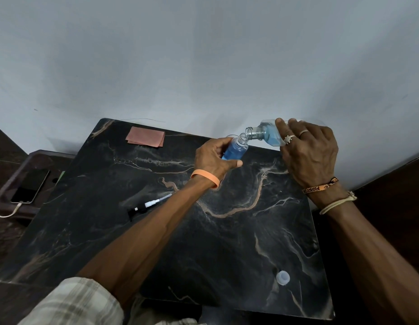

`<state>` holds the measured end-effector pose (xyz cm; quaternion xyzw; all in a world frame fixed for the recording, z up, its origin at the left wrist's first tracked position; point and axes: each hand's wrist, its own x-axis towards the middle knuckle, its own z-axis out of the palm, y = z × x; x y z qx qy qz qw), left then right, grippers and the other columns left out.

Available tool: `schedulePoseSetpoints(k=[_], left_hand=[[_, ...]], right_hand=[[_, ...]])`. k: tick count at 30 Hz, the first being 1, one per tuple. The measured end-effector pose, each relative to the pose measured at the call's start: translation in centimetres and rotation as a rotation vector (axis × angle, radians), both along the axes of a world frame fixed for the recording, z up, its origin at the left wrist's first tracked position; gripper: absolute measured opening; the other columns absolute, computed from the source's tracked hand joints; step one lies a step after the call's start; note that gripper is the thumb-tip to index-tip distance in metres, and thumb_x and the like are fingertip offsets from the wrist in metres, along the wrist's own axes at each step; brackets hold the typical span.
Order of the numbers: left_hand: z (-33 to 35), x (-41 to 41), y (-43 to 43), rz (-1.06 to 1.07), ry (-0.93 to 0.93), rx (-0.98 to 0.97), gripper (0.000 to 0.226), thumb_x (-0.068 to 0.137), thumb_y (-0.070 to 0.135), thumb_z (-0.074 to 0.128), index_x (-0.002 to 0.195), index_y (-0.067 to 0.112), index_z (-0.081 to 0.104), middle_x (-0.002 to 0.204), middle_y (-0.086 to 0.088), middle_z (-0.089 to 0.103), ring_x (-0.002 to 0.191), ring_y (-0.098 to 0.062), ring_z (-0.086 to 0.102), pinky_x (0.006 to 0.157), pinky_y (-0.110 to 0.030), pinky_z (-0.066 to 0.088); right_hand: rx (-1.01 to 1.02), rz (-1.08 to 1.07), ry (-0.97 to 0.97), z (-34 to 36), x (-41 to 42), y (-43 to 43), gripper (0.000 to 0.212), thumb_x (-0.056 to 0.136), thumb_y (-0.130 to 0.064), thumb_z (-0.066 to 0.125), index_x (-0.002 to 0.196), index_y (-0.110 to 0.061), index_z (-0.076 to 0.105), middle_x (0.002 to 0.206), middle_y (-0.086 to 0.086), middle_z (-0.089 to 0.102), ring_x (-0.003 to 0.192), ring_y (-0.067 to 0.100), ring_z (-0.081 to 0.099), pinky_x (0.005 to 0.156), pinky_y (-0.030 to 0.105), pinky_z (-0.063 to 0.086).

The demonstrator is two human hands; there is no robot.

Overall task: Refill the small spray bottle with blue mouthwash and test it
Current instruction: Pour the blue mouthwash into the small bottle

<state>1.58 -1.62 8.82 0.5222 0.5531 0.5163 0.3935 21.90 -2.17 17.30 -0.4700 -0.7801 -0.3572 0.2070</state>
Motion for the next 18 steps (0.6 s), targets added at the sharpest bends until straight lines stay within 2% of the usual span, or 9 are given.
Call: schedulePoseSetpoints(k=[13,18], left_hand=[[0.10,-0.16,-0.19,-0.001,0.015,-0.008,0.062,0.060,0.012,0.091,0.117,0.013,0.068,0.115,-0.002,0.071,0.100,-0.014,0.069,0.086,-0.033,0.059],[0.19,-0.23,-0.23,0.005,0.013,-0.007,0.062,0.060,0.011,0.091,0.117,0.011,0.068,0.115,-0.003,0.071,0.099,-0.014,0.069,0.086,-0.032,0.058]], right_hand=[[0.003,-0.001,-0.013,-0.01,-0.15,0.02,0.039,0.085,-0.006,0.069,0.124,-0.008,0.067,0.112,0.019,0.070,0.098,0.038,0.067,0.078,0.042,0.049],[-0.002,0.003,-0.010,-0.05,-0.34,-0.03,0.041,0.084,-0.006,0.070,0.124,-0.008,0.066,0.112,0.020,0.070,0.098,0.039,0.067,0.077,0.042,0.049]])
